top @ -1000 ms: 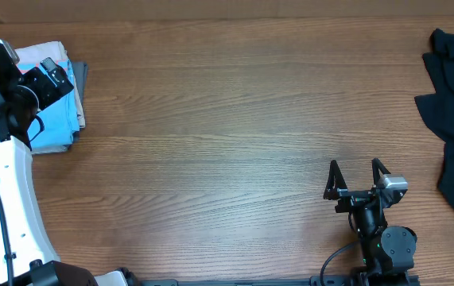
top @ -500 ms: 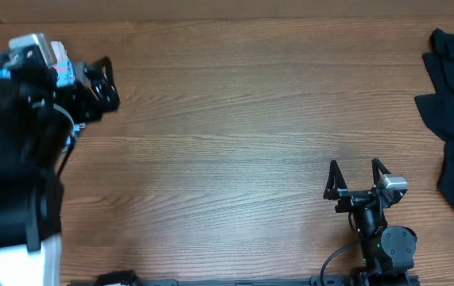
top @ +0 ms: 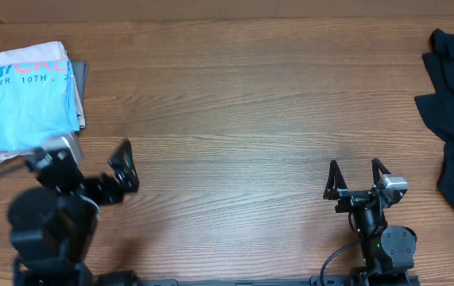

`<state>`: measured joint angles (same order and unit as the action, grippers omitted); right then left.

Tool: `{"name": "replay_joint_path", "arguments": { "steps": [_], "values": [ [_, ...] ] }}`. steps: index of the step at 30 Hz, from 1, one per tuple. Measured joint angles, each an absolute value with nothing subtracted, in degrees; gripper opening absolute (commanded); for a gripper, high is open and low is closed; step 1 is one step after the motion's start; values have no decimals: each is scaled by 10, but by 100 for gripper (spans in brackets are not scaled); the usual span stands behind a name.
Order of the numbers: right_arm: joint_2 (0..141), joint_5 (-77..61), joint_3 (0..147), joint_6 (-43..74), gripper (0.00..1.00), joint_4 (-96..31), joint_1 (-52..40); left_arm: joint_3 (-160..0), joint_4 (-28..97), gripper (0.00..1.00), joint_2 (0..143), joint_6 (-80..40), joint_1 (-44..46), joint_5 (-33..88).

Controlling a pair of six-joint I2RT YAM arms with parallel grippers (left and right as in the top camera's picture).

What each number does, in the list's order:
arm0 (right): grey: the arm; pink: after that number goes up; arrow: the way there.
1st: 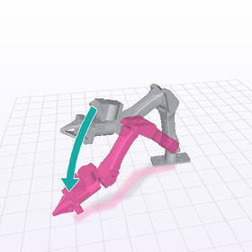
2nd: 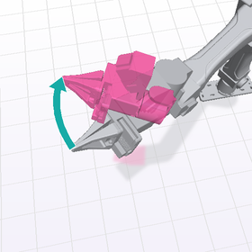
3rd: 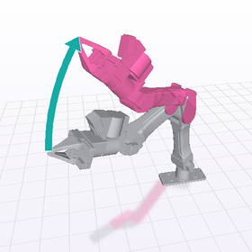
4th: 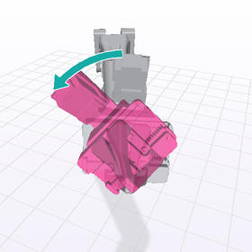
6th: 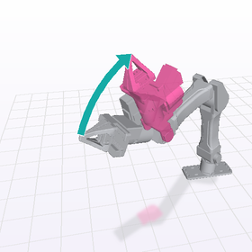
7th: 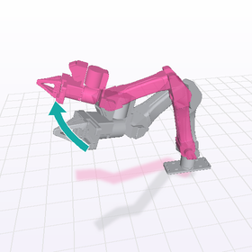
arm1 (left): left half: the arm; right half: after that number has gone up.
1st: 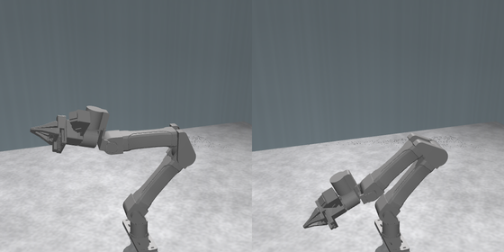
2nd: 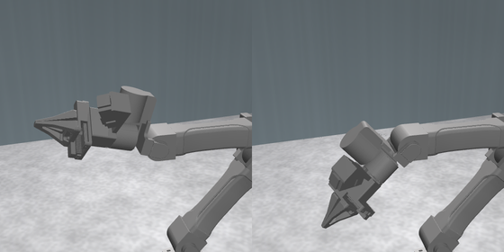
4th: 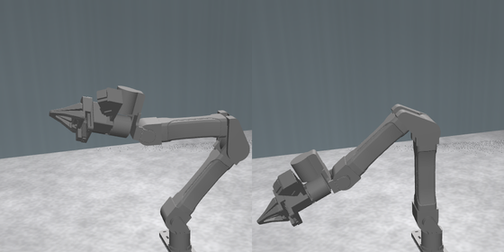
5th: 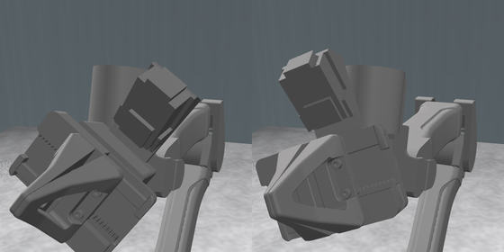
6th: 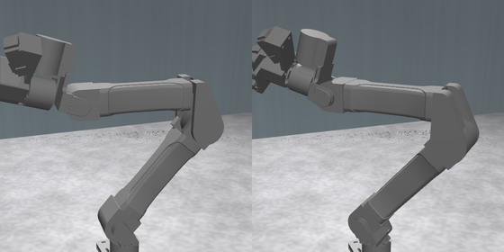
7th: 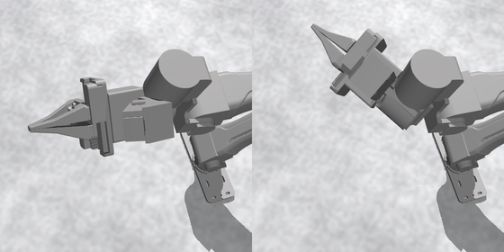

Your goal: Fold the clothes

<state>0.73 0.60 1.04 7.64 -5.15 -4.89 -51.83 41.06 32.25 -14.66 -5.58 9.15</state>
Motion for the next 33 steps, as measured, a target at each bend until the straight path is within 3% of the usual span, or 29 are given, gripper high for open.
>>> {"name": "replay_joint_path", "arguments": {
  "steps": [10,26,33],
  "values": [
    [7,6,10,77,100,-51,-49,-294,425,100,177,-150,-56,90],
    [7,6,10,76,100,-52,-49,-76,25,100,92,-166,-54,90],
    [7,6,11,76,100,-52,-49,-29,-30,100,82,-141,-30,90]
  ]
}}
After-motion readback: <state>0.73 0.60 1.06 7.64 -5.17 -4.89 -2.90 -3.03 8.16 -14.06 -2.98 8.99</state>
